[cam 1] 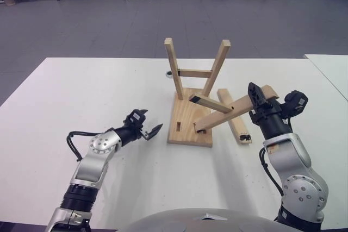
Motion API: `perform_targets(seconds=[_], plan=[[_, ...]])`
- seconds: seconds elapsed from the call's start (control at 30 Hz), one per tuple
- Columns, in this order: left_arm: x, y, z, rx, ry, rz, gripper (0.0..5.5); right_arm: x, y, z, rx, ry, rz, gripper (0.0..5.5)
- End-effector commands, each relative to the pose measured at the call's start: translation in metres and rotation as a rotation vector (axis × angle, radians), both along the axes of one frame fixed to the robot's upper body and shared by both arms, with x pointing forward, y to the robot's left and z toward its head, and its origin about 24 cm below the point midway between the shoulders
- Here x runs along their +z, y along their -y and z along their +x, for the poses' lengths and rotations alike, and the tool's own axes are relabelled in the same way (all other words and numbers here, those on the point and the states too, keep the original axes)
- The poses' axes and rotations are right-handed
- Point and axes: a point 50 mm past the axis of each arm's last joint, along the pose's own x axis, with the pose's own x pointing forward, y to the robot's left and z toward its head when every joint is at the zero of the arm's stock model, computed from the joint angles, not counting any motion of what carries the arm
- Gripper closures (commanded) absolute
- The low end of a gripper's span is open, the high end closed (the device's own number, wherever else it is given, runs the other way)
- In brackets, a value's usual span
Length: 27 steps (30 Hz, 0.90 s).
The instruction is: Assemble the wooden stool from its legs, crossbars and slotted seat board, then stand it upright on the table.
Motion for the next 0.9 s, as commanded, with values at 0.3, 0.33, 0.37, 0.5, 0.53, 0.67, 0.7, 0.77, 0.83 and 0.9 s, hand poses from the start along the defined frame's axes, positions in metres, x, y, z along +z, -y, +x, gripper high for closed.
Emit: perform_targets(seconds=[0.3,0.33,0.37,0.5,0.53,0.67,0.7,0.77,0.83,0.9], plan=[[-0.01,0.025,-0.002,-0.057,-0.154,-0.001,1.08,-0.004,0.012,-0.007,-0.049,-0.083,-0.116,4.47],[-0.009,0.024,-0.002,-0.05,-0.156,-0.007,1.08,-0.003,0.012,-0.008,-0.046,-0.085,-0.126,4.47],[-0.009,0.023,-0.004,-0.043,-0.155,-0.013,1.08,-0.001,0.016,-0.009,-0.057,-0.084,-0.145,4.47],[-0.007,0.021,-0.007,-0.012,-0.152,-0.038,1.08,0.004,0.024,-0.01,-0.055,-0.097,-0.188,4.47],[-0.006,0.021,-0.007,-0.005,-0.15,-0.042,1.08,0.003,0.021,-0.009,-0.044,-0.113,-0.19,4.47],[0.002,0.021,-0.004,0.014,-0.118,-0.09,1.08,0.004,0.011,-0.002,-0.008,-0.156,-0.321,4.47],[0.006,0.021,-0.003,0.024,-0.102,-0.104,1.08,0.004,0.007,0.001,0.015,-0.167,-0.401,4.47],[0.016,0.018,-0.001,0.045,-0.069,-0.121,1.08,0.003,-0.002,0.009,0.048,-0.205,-0.509,4.46],[0.024,0.016,0.003,0.053,-0.039,-0.115,1.08,0.0,-0.006,0.013,0.045,-0.25,-0.565,4.46],[0.03,0.014,0.007,0.065,-0.013,-0.106,1.08,-0.012,-0.01,0.013,0.049,-0.317,-0.592,4.46]])
